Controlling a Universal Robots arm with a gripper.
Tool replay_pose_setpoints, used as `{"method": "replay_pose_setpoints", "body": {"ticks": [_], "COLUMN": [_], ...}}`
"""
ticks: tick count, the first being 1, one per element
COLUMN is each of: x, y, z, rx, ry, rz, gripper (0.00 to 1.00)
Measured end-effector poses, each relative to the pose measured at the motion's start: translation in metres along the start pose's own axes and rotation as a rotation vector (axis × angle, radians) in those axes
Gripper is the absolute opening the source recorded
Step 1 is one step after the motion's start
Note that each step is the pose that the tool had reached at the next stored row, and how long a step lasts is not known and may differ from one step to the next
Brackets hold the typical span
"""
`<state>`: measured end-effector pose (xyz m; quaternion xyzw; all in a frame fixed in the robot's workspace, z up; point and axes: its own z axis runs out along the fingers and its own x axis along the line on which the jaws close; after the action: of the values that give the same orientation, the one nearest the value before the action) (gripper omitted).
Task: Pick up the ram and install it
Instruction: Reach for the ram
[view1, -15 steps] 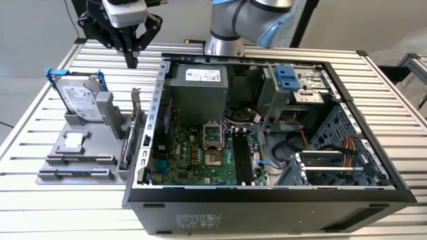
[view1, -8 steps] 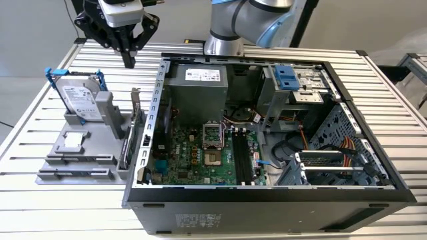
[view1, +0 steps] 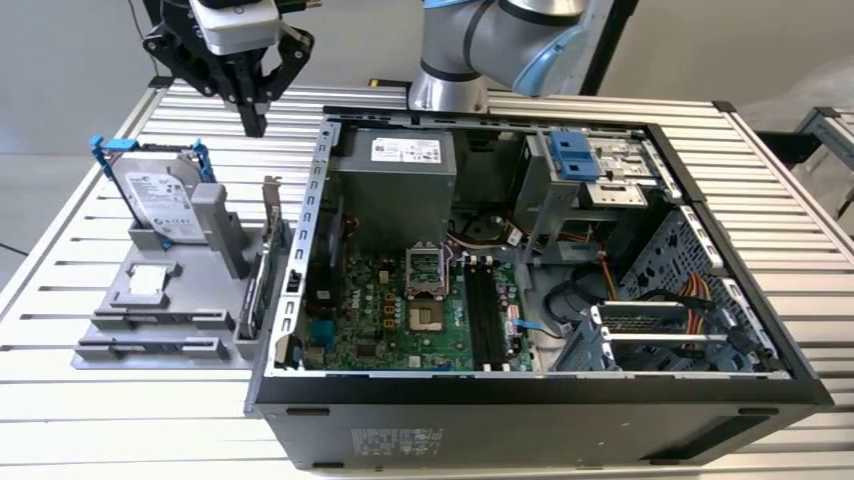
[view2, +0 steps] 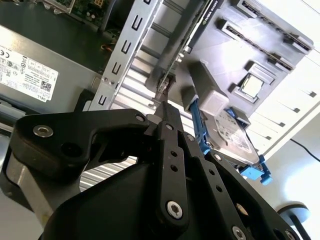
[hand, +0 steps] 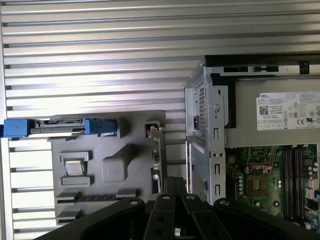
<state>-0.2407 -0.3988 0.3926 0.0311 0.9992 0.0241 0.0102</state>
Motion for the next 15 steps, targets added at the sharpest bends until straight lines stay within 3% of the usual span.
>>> {"method": "replay_pose_setpoints", "body": {"ticks": [15], "x": [0.0091], "y": [-0.0006], "z": [-0.0002], "rx": [0.0], "ry": [0.0], "rz": [0.0], "gripper": [0.0]}}
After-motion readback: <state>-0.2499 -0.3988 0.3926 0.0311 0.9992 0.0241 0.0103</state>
